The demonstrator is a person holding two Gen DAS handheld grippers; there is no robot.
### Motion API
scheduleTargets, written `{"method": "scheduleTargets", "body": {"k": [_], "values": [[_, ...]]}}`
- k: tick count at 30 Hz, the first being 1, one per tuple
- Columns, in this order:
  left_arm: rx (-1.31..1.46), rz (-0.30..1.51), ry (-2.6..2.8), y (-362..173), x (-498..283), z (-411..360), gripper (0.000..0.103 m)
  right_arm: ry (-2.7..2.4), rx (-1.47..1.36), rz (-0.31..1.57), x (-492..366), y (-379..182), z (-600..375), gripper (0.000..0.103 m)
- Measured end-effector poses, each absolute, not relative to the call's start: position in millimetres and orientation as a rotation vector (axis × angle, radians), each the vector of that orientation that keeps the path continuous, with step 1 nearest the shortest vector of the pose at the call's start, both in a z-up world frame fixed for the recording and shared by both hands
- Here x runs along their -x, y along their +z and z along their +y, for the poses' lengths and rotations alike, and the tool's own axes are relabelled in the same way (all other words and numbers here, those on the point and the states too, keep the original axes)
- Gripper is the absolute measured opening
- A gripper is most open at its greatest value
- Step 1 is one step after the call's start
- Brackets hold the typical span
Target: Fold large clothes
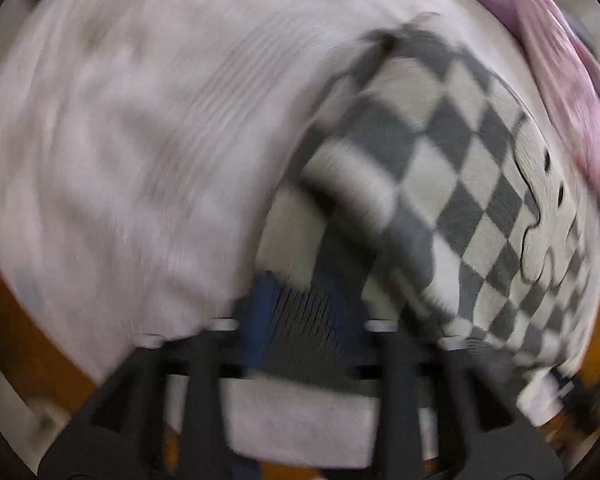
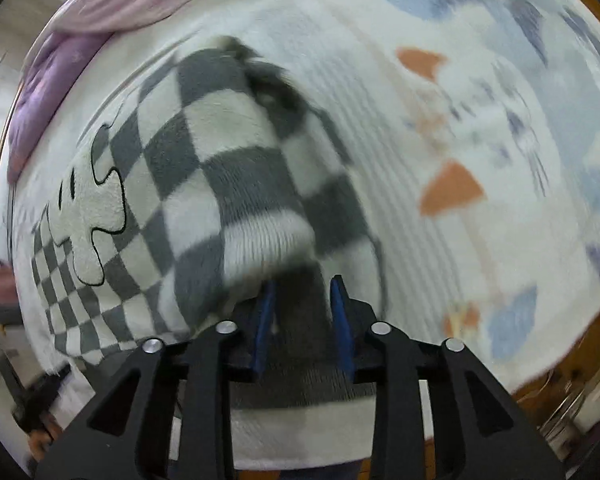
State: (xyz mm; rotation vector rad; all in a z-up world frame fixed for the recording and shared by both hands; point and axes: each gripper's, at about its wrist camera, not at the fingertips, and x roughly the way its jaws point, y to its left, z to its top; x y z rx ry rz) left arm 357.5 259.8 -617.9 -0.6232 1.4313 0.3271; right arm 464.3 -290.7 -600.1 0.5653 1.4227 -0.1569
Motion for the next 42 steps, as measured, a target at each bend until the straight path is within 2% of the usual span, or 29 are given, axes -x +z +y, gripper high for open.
{"method": "scheduleTargets", "body": {"k": [1,5,7,9,10,12,13,14,15,16,17,18,25,31,34,36,38,39,40,42], "values": [[0.673,1.411,0.341,-616,-350,262,0.058,-0.185,-0.625,1.4,-456,-599,-296,0.05],[0.811,1.353,0.295,-610,-348,258,0.059,-0.15,-0.992,1.296,-441,-605,-307,0.053],[0.842,1.327,0.256,-609,-359,250,0.06,-0.146,-1.182,1.215,-443,-612,-306,0.057],[0.858,1.307,0.232,-608,-373,245,0.062,-0.121,-1.278,1.176,-451,-619,-305,0.059],[0.839,1.309,0.235,-609,-381,240,0.067,-0.114,-1.289,1.176,-457,-622,-300,0.059],[0.809,1.323,0.226,-619,-394,236,0.069,-0.131,-1.227,1.213,-476,-629,-292,0.059],[0.79,1.337,0.227,-623,-403,233,0.069,-0.139,-1.189,1.237,-486,-630,-292,0.054],[0.741,1.378,0.262,-633,-411,234,0.069,-0.155,-1.123,1.276,-494,-633,-288,0.033],[0.722,1.409,0.282,-642,-416,235,0.067,-0.142,-1.088,1.297,-501,-635,-284,0.024],[0.735,1.413,0.283,-648,-419,238,0.054,-0.135,-1.06,1.303,-506,-634,-282,0.016],[0.744,1.412,0.269,-651,-421,239,0.031,-0.124,-1.005,1.305,-513,-626,-279,0.014],[0.737,1.43,0.251,-652,-423,238,0.012,-0.112,-0.956,1.314,-516,-621,-276,0.013],[0.631,1.404,0.167,-598,-407,238,0.011,-0.043,-0.793,1.311,-504,-577,-273,0.012],[0.612,1.487,0.209,-637,-391,235,0.011,-0.121,-0.748,1.425,-489,-639,-274,0.012],[0.578,1.513,0.249,-659,-391,232,0.012,-0.169,-0.698,1.461,-493,-668,-266,0.014],[0.558,1.516,0.261,-663,-395,229,0.015,-0.189,-0.682,1.474,-499,-671,-261,0.015],[0.54,1.523,0.25,-663,-400,225,0.019,-0.206,-0.677,1.5,-509,-667,-259,0.02],[0.553,1.521,0.235,-662,-401,224,0.024,-0.22,-0.677,1.512,-512,-661,-259,0.025],[0.564,1.518,0.221,-657,-400,227,0.04,-0.232,-0.661,1.516,-514,-652,-259,0.034],[0.57,1.505,0.195,-648,-407,221,0.059,-0.238,-0.591,1.504,-520,-629,-256,0.036]]}}
